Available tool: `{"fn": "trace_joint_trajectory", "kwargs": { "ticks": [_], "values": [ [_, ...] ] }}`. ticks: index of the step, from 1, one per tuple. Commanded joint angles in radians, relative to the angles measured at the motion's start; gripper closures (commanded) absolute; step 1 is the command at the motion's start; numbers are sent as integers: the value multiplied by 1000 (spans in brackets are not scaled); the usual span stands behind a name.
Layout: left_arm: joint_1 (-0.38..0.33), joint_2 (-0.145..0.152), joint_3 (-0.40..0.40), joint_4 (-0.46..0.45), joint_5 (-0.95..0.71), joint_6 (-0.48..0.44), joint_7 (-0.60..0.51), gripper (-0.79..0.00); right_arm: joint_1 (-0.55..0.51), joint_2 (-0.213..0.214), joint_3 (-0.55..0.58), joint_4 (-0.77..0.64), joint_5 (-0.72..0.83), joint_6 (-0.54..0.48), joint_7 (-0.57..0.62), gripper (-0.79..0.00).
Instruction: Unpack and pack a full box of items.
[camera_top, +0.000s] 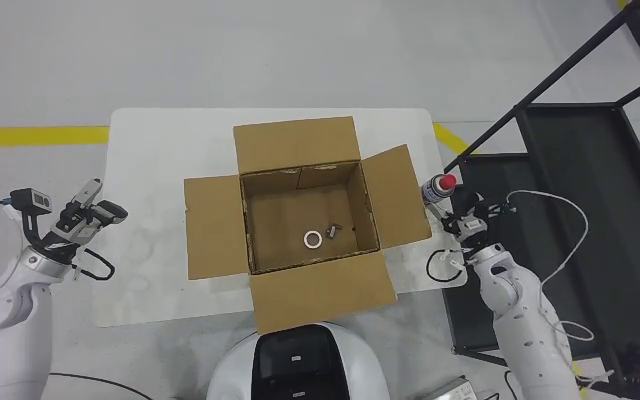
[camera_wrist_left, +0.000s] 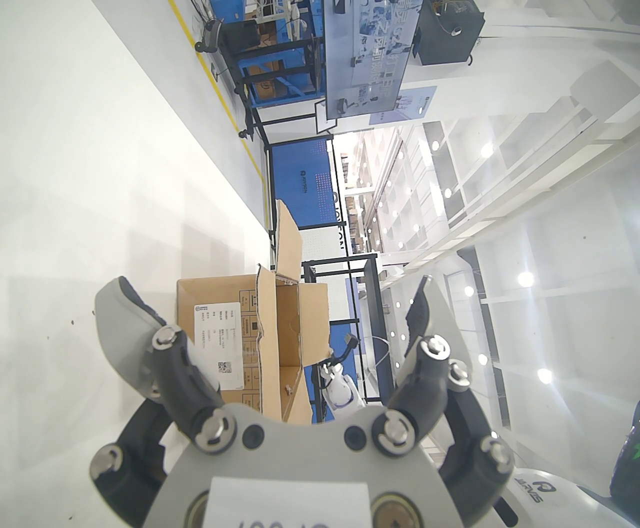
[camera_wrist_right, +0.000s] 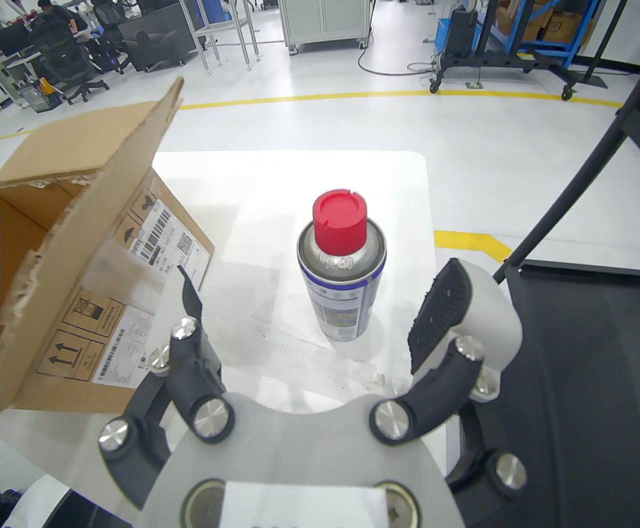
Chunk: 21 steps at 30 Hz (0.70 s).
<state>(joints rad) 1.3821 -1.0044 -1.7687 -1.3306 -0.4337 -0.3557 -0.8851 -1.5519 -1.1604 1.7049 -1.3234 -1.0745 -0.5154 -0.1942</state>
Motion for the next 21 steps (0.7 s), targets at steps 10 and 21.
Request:
{"fn": "trace_joint_trajectory", "kwargs": {
  "ticks": [10,21],
  "values": [
    [0,0,0,0,0,0,0,-785,134,-10,-85,220,-66,11,-126,-785],
    [0,0,0,0,0,0,0,-785,245,-21,-151,373,-99,17,-192,-785]
  ]
}}
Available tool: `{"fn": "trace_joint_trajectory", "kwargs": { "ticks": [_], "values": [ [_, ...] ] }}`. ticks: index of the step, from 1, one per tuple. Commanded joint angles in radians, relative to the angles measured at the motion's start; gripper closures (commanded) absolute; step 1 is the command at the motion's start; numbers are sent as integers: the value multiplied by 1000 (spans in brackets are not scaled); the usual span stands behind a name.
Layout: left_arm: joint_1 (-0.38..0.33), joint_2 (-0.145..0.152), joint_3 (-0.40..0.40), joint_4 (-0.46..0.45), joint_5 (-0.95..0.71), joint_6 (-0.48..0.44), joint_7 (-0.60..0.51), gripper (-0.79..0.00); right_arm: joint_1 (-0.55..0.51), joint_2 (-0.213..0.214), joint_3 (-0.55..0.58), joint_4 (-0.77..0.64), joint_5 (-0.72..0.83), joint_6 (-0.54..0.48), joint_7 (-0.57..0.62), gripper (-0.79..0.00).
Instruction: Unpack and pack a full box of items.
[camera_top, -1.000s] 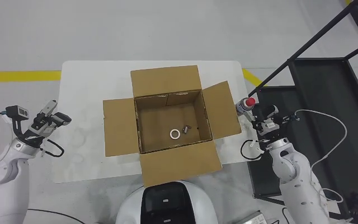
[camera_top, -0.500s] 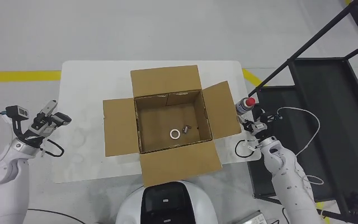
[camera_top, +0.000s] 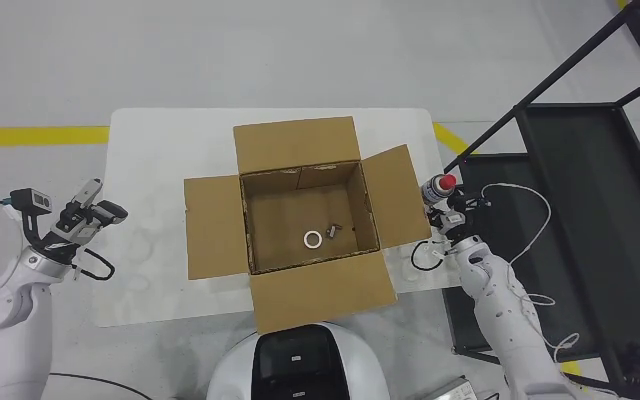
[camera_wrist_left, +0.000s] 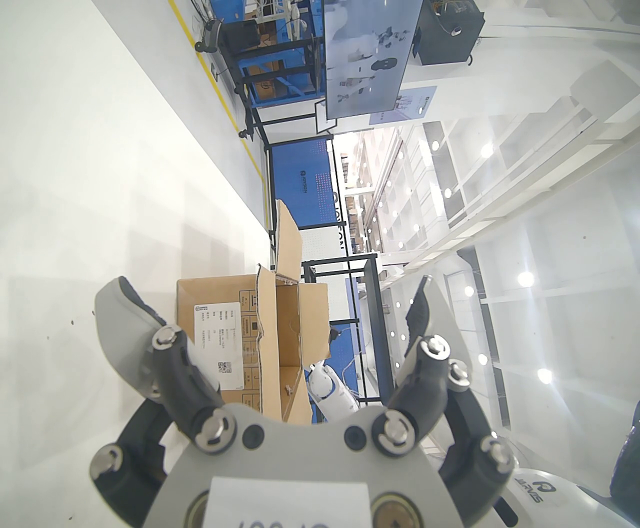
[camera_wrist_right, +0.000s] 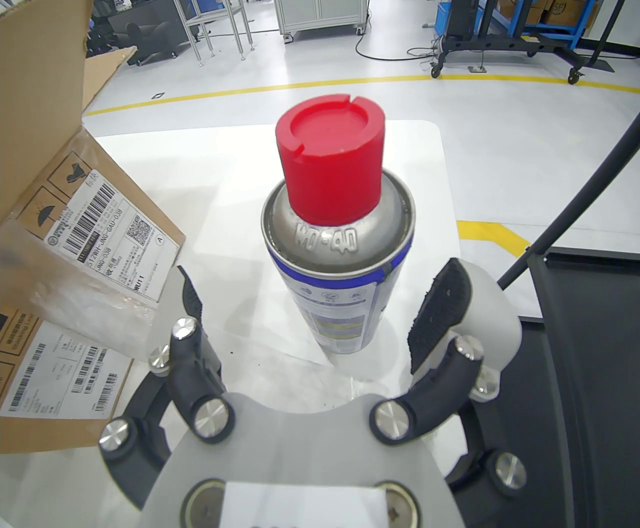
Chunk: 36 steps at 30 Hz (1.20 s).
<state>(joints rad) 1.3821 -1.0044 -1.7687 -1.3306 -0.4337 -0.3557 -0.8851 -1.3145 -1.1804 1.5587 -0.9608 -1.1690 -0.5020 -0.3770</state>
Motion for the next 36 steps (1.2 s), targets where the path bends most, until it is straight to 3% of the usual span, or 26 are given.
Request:
{"fn": "trace_joint_trajectory", "kwargs": {
  "ticks": [1,9,10,11,13,27,32,36],
  "values": [
    [0,0,0,0,0,0,0,-785,19,-2,-11,26,-5,7,-18,-785],
    [0,0,0,0,0,0,0,-785,96,-15,-60,142,-17,21,-66,-785],
    [0,0,0,0,0,0,0,-785,103,-16,-64,152,-21,23,-71,-576],
    [0,0,0,0,0,0,0,-785,110,-16,-69,161,-27,28,-77,-317],
    [0,0,0,0,0,0,0,-785,119,-18,-78,176,-37,28,-93,0],
    [0,0,0,0,0,0,0,-785,143,-18,-92,214,-44,21,-169,0],
    [0,0,0,0,0,0,0,-785,95,-7,-65,120,-54,24,-246,0],
    [0,0,0,0,0,0,0,-785,14,9,-9,-49,-77,62,-297,0]
  ]
}}
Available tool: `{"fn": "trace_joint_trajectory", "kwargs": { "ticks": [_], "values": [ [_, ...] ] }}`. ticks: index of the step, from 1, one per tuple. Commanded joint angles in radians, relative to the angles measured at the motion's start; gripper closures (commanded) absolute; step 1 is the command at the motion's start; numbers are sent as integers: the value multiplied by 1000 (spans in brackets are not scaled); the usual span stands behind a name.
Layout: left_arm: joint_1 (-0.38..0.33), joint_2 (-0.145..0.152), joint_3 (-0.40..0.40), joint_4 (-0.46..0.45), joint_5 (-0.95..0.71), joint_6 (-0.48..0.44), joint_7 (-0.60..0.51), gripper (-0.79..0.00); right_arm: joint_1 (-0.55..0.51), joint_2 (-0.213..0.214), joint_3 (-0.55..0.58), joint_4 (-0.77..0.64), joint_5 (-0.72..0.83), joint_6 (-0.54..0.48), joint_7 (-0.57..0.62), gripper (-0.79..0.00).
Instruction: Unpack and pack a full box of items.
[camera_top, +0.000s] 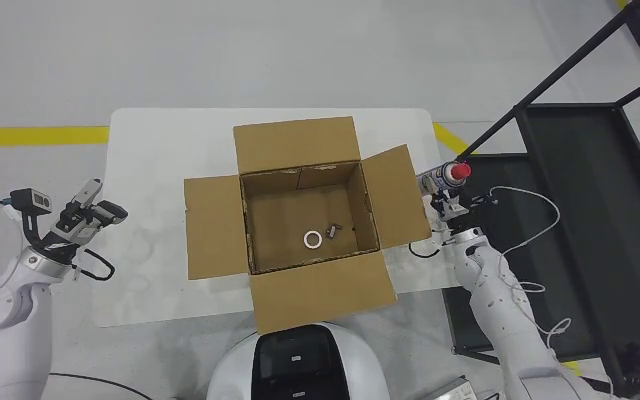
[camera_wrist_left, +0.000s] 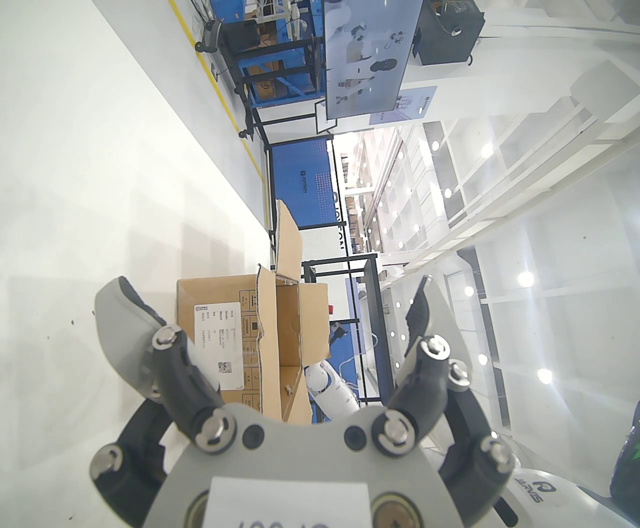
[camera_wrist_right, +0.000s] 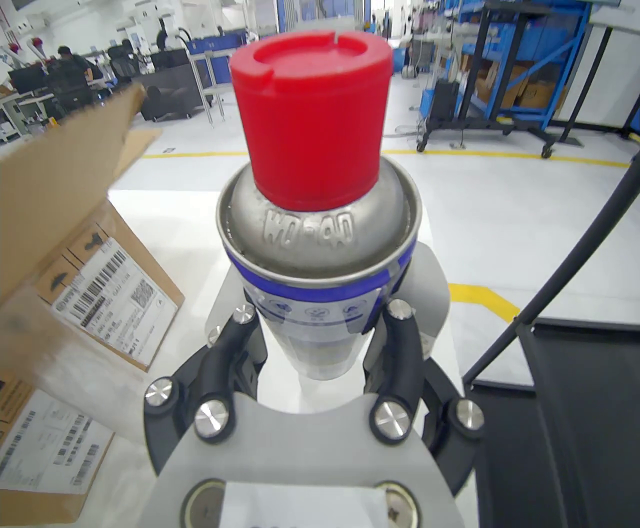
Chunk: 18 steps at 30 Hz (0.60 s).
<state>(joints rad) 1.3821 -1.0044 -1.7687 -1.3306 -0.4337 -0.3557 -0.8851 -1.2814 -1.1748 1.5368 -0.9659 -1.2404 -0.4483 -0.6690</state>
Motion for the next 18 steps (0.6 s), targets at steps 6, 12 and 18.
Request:
{"fn": "trace_joint_trajectory", "kwargs": {
  "ticks": [6,12,18],
  "values": [
    [0,0,0,0,0,0,0,-785,-183,21,107,-382,-27,49,1,0],
    [0,0,0,0,0,0,0,-785,-300,28,151,-659,-76,67,65,0],
    [0,0,0,0,0,0,0,-785,-364,30,123,-857,-170,61,157,0]
  ]
}}
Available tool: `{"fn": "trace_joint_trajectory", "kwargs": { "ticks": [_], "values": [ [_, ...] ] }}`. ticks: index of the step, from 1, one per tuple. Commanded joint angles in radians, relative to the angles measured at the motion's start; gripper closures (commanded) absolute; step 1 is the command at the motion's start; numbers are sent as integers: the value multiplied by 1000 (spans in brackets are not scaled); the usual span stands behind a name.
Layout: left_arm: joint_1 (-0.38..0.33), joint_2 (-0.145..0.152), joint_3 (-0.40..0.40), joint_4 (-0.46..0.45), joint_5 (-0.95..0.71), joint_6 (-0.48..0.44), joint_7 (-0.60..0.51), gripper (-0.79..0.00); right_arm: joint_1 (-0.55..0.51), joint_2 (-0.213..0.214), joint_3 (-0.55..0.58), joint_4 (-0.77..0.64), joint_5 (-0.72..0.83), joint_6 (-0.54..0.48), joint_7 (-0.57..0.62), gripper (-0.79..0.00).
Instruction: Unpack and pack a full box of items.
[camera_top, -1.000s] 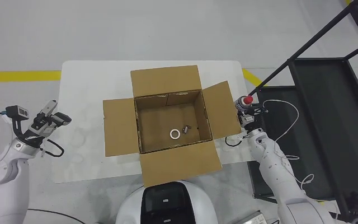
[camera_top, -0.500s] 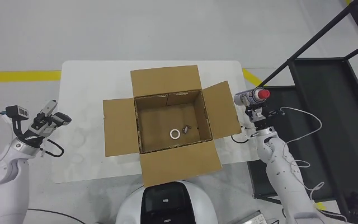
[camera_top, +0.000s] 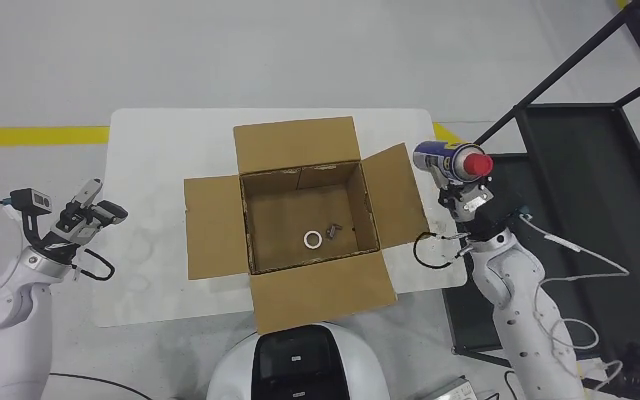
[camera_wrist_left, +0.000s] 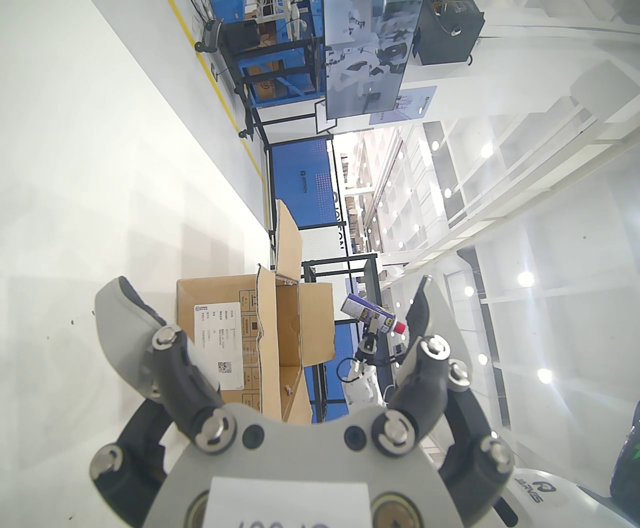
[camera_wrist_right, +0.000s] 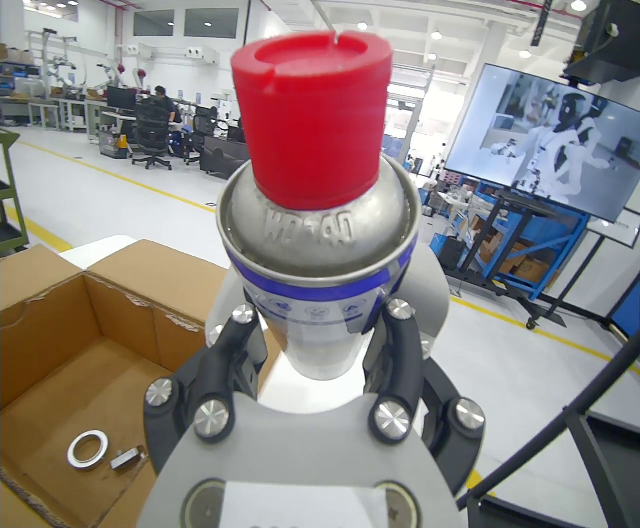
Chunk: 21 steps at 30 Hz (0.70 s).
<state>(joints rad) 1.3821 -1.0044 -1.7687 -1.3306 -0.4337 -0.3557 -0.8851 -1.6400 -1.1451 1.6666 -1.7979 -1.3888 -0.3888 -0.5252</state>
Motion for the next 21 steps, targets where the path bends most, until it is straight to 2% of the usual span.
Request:
{"fn": "trace_joint_trajectory", "kwargs": {
  "ticks": [1,7,10,18,20,21],
  "values": [
    [0,0,0,0,0,0,0,-785,-14,0,-22,-56,-41,0,24,0],
    [0,0,0,0,0,0,0,-785,-38,-1,-126,-144,-217,-3,108,0],
    [0,0,0,0,0,0,0,-785,-19,-5,-206,-119,-302,20,179,0],
    [0,0,0,0,0,0,0,-785,61,-19,-355,-23,-385,39,335,-12],
    [0,0,0,0,0,0,0,-785,85,-23,-383,7,-404,52,364,-154],
    [0,0,0,0,0,0,0,-785,96,-25,-397,21,-415,58,382,-268]
  ]
}}
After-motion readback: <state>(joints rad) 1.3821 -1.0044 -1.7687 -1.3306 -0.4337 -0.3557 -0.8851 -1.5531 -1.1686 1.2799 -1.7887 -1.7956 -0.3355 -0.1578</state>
